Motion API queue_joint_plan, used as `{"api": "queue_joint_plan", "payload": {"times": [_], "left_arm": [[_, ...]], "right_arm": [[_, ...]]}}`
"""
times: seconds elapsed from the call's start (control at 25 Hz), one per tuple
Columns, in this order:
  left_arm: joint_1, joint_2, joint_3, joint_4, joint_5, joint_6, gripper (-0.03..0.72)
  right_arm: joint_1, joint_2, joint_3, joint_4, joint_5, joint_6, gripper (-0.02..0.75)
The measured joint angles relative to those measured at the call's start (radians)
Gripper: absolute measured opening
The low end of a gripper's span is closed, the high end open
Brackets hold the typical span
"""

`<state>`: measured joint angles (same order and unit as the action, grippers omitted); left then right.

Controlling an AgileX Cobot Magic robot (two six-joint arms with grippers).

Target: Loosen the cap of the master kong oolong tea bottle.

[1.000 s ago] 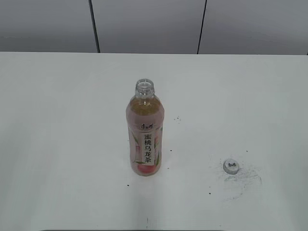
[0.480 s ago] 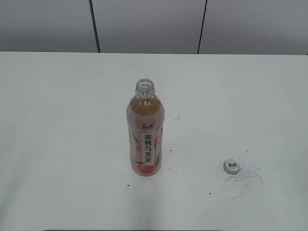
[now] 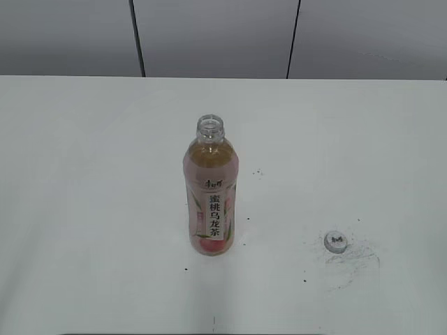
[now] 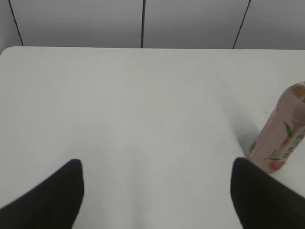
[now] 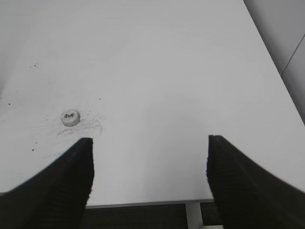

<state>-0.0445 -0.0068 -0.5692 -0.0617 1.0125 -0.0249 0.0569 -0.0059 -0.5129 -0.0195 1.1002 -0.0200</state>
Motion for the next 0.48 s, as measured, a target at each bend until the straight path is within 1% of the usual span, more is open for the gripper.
{"api": "queue_joint_plan", "payload": {"times": [0.48], "left_arm": [[-0.005,0.0,0.0,0.0,0.0,0.0,0.564]], "right_arm": [[0.0,0.0,0.0,0.001,-0.002,0.0,0.555]]}}
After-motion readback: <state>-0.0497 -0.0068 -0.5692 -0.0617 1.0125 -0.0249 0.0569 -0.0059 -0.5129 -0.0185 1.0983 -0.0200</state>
